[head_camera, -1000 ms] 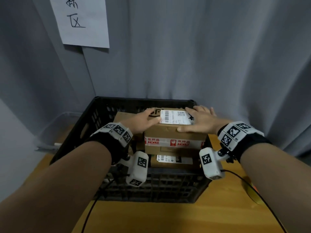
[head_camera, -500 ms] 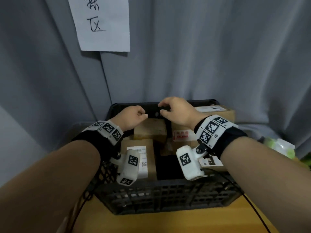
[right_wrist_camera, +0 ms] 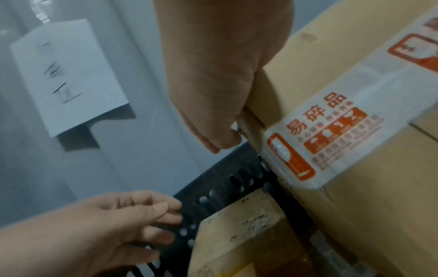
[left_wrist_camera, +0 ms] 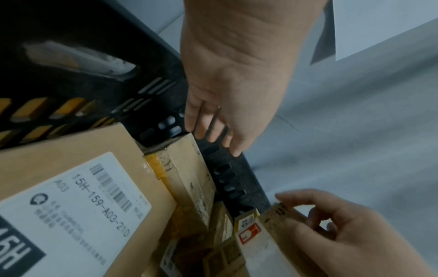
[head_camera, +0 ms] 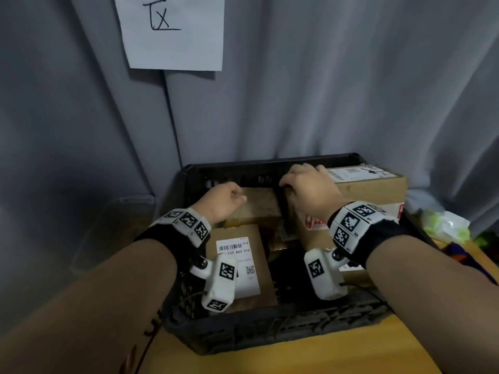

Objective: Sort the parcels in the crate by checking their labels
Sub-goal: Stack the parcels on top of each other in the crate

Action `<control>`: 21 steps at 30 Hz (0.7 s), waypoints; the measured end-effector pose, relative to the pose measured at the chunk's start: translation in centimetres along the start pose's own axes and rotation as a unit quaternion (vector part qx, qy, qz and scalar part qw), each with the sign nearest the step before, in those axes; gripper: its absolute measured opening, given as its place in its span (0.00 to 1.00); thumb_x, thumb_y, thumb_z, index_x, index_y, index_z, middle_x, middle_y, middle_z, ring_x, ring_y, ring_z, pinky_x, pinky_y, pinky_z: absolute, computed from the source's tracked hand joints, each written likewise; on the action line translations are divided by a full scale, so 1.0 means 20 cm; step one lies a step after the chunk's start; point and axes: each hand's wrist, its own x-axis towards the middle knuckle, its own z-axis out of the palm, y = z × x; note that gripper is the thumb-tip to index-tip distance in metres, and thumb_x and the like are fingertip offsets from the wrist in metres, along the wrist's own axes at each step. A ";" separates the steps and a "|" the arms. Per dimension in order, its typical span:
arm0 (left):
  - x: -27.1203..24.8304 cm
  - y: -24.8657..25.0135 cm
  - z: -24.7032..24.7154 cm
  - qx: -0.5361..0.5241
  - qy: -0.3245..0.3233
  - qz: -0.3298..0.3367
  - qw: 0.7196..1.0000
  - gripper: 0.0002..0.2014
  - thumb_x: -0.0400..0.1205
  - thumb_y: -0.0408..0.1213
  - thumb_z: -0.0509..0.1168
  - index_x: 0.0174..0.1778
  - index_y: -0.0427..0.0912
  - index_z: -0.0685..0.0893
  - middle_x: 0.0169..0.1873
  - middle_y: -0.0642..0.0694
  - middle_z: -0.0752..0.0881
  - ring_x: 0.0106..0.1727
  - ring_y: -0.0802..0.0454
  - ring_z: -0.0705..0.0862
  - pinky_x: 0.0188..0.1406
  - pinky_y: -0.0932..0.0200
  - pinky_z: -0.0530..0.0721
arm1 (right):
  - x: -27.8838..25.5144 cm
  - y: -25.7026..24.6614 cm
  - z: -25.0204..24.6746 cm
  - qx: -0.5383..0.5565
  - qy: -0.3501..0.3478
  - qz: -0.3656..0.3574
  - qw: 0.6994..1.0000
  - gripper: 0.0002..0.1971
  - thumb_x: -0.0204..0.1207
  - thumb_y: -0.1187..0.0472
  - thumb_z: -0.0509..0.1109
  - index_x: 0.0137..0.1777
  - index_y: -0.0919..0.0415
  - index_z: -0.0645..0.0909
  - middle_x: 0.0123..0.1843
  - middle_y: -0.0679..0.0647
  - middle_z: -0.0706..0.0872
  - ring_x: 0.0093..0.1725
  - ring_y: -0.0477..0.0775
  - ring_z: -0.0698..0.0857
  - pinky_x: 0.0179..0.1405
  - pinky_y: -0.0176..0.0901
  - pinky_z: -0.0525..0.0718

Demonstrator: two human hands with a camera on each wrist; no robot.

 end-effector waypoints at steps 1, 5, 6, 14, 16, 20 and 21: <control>0.00 0.03 0.01 -0.012 -0.003 0.005 1.000 0.19 0.85 0.43 0.61 0.69 0.38 0.77 0.65 0.41 0.82 0.67 0.48 0.80 0.65 0.60 0.73 | 0.00 0.02 0.01 0.051 0.028 0.008 0.998 0.20 0.78 0.59 0.65 0.70 0.50 0.77 0.67 0.53 0.78 0.68 0.57 0.73 0.67 0.52 0.69; 0.05 0.21 0.09 -0.081 -0.027 0.025 0.996 0.28 0.82 0.50 0.63 0.75 0.39 0.71 0.70 0.41 0.78 0.70 0.49 0.77 0.66 0.61 0.72 | -0.05 0.15 -0.01 0.107 0.066 0.071 0.990 0.27 0.77 0.45 0.64 0.74 0.55 0.74 0.69 0.57 0.77 0.69 0.59 0.72 0.69 0.53 0.71; 0.07 0.27 0.12 -0.099 -0.049 0.026 0.993 0.36 0.79 0.54 0.67 0.79 0.40 0.64 0.74 0.40 0.74 0.72 0.48 0.75 0.71 0.58 0.71 | -0.07 0.19 -0.02 0.081 0.046 0.091 0.992 0.29 0.77 0.38 0.61 0.73 0.54 0.74 0.69 0.56 0.78 0.69 0.59 0.71 0.69 0.55 0.70; 0.15 0.56 0.34 -0.026 -0.106 0.041 0.993 0.62 0.67 0.51 0.79 0.83 0.50 0.37 0.82 0.44 0.47 0.81 0.44 0.55 0.76 0.52 0.60 | -0.27 0.52 -0.07 0.102 -0.081 0.095 0.987 0.39 0.63 0.27 0.68 0.70 0.46 0.67 0.73 0.52 0.75 0.74 0.57 0.70 0.73 0.58 0.65; 0.13 0.55 0.34 -0.001 -0.090 0.030 0.995 0.62 0.66 0.52 0.79 0.84 0.47 0.40 0.79 0.45 0.50 0.80 0.45 0.57 0.77 0.53 0.61 | -0.29 0.58 -0.08 0.078 -0.087 0.080 0.990 0.43 0.61 0.29 0.72 0.74 0.45 0.64 0.76 0.51 0.73 0.76 0.56 0.67 0.75 0.58 0.62; 0.08 0.58 0.28 0.014 -0.071 0.054 0.996 0.61 0.62 0.54 0.80 0.83 0.47 0.48 0.73 0.50 0.56 0.76 0.47 0.62 0.79 0.49 0.64 | -0.30 0.67 -0.11 0.038 -0.115 0.046 0.992 0.56 0.57 0.24 0.70 0.83 0.42 0.50 0.84 0.53 0.63 0.83 0.58 0.58 0.82 0.64 0.44; 0.07 0.60 0.25 0.011 -0.061 0.067 0.996 0.60 0.62 0.52 0.81 0.83 0.46 0.49 0.72 0.50 0.57 0.76 0.48 0.62 0.79 0.52 0.64 | -0.29 0.68 -0.15 0.041 -0.109 0.037 0.992 0.57 0.56 0.23 0.70 0.83 0.42 0.50 0.84 0.53 0.62 0.83 0.58 0.57 0.82 0.66 0.41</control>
